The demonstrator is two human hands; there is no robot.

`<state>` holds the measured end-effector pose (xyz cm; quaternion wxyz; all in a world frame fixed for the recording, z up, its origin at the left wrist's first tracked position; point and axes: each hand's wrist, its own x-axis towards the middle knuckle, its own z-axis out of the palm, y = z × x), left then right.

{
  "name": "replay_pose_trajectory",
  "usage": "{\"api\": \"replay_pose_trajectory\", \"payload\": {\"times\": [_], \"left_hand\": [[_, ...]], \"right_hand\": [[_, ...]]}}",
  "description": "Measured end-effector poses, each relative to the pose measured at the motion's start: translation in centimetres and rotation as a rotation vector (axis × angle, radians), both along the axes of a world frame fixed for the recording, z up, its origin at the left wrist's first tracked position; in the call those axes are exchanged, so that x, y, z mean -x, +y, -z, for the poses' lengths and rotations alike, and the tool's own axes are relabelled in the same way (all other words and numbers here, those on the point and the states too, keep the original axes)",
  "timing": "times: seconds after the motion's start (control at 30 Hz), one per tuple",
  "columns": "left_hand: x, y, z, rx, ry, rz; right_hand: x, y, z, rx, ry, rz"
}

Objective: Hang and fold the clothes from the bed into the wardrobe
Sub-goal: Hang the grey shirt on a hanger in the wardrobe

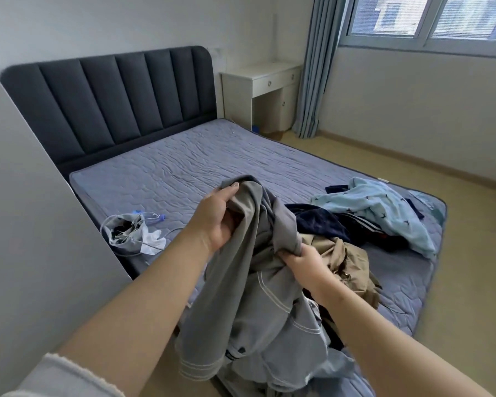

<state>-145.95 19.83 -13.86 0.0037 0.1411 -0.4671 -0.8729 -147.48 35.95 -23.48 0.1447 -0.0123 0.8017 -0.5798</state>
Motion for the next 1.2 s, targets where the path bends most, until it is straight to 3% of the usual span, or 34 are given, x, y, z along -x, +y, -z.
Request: {"api": "replay_pose_trajectory", "payload": {"times": [0.07,0.13,0.2,0.3,0.37,0.43,0.5,0.57,0.67,0.77,0.9,1.03,1.2], "left_hand": [[-0.8,-0.9,1.2,0.312,0.022,0.182],[-1.8,-1.7,3.4,0.768,-0.070,0.550],[-2.8,-1.7,5.5,0.998,-0.190,0.727],[-2.9,-1.3,7.7,1.009,-0.151,0.553],[-2.5,-1.4,7.9,1.185,-0.169,0.393],[-1.8,-2.0,7.8,1.292,-0.217,0.271],[-1.5,-2.1,7.2,1.163,-0.260,0.169],[-1.3,-1.6,6.3,0.828,-0.302,0.048],[-0.6,-0.9,4.7,0.301,-0.404,-0.031],[-0.4,-0.4,3.1,0.036,-0.413,0.077],[-1.0,0.0,2.1,-0.028,-0.225,0.203],[-1.8,-0.3,1.8,0.223,-0.048,0.387],[-2.2,-1.4,2.2,0.125,-0.060,0.247]], "right_hand": [[0.7,-0.5,-1.4,0.252,-0.098,0.158],[1.5,-1.0,-3.0,0.476,-0.204,0.310],[2.3,-1.3,-4.6,0.666,-0.296,0.398],[3.0,-1.5,-6.0,0.835,-0.373,0.395],[2.9,-1.3,-6.1,0.850,-0.384,0.415],[2.8,-0.4,-5.6,0.631,-0.272,0.469],[2.4,0.5,-4.7,0.180,-0.121,0.452],[1.7,0.9,-3.9,-0.010,-0.024,0.409],[0.6,0.4,-3.6,0.060,0.132,0.240],[-0.4,-0.8,-4.4,0.194,0.025,-0.143],[-0.7,-1.5,-4.8,0.271,-0.143,-0.336],[-1.3,-2.1,-4.3,0.241,-0.086,-0.350],[-1.5,-2.5,-3.7,0.226,-0.005,-0.261]]}}
